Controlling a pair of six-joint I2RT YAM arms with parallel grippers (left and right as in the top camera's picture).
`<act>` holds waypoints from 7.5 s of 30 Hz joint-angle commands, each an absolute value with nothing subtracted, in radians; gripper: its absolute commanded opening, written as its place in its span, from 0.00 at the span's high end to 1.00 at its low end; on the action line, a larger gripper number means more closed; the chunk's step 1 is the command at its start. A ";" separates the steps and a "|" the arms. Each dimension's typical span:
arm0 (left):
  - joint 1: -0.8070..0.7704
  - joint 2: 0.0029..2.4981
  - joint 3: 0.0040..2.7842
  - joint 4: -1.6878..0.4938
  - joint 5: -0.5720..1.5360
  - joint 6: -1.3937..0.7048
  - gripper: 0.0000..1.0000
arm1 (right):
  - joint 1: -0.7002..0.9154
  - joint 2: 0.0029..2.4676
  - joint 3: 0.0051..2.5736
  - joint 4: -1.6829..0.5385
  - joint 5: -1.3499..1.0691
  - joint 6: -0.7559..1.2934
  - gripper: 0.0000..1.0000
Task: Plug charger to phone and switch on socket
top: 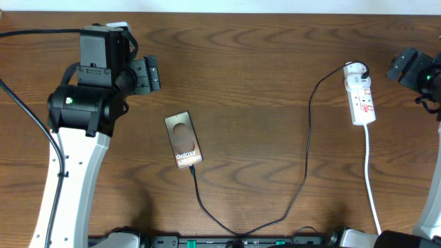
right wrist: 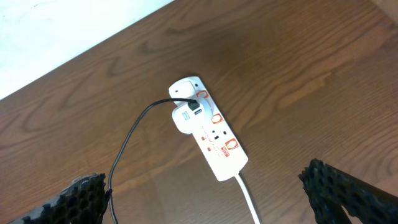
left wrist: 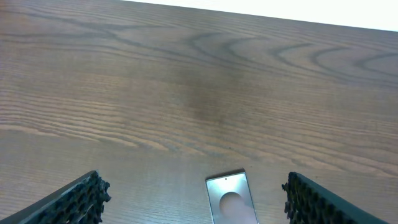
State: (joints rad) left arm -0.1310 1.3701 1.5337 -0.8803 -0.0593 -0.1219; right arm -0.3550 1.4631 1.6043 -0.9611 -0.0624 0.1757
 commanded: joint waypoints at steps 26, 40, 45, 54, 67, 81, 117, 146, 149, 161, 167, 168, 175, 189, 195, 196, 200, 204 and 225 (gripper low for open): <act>-0.132 1.306 1.530 -0.908 -0.099 -0.101 0.11 | -0.359 1.453 1.606 -0.962 -0.051 0.186 0.01; -0.117 0.705 0.969 -0.356 -0.055 -0.086 0.11 | -0.359 1.453 1.606 -0.962 -0.051 0.186 0.01; -0.087 0.463 0.612 0.099 0.099 0.008 0.11 | -0.359 1.453 1.606 -0.962 -0.051 0.186 0.01; -0.043 0.181 0.205 0.359 0.150 0.011 0.11 | -0.359 1.453 1.606 -0.962 -0.051 0.186 0.01; 0.013 0.001 0.004 0.179 0.187 0.002 0.11 | -0.359 1.453 1.606 -0.962 -0.051 0.186 0.01; 0.013 0.004 0.005 -0.056 0.194 0.000 0.11 | -0.359 1.453 1.606 -0.962 -0.051 0.186 0.01; 0.013 0.004 0.005 -0.056 0.194 0.000 0.11 | -0.358 1.428 1.591 -0.952 -0.064 0.186 0.01; 0.013 0.004 0.005 -0.056 0.194 0.000 0.11 | -0.192 0.277 0.130 0.141 -0.148 0.185 0.01; 0.013 0.004 0.005 -0.056 0.194 0.000 0.11 | -0.192 0.178 0.043 0.139 -0.148 0.186 0.01; 0.013 0.004 0.005 -0.056 0.194 0.000 0.11 | -0.192 0.005 0.006 -0.068 -0.121 0.100 0.01; 0.013 0.004 0.005 -0.056 0.194 0.000 0.11 | -0.193 0.005 0.006 -0.065 -0.119 0.099 0.01; 0.013 0.004 0.005 -0.056 0.194 0.000 0.11 | -0.193 0.005 0.006 -0.065 -0.119 0.099 0.01; 0.013 0.004 0.005 -0.056 0.194 0.000 0.11 | -0.193 0.005 0.006 -0.065 -0.119 0.099 0.01; 0.013 0.004 0.005 -0.056 0.194 0.000 0.11 | -0.193 0.005 0.006 -0.065 -0.119 0.099 0.01; 0.013 0.004 0.005 -0.056 0.194 0.000 0.11 | -0.193 0.005 0.006 -0.065 -0.119 0.099 0.01; 0.013 0.004 0.005 -0.056 0.194 0.000 0.11 | -0.193 0.005 0.006 -0.065 -0.119 0.099 0.01; 0.013 0.004 0.005 -0.056 0.194 0.000 0.11 | -0.193 0.005 0.006 -0.065 -0.119 0.099 0.01; 0.013 0.004 0.005 -0.056 0.194 0.000 0.11 | -0.193 0.005 0.006 -0.065 -0.119 0.099 0.01; 0.013 0.004 0.005 -0.056 0.194 0.000 0.11 | -0.193 0.005 0.006 -0.065 -0.119 0.099 0.01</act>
State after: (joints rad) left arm 0.0067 0.0109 0.0147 -0.0113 0.1707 -0.0025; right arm -0.1974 0.0147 0.0071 -0.0612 -0.1303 0.1169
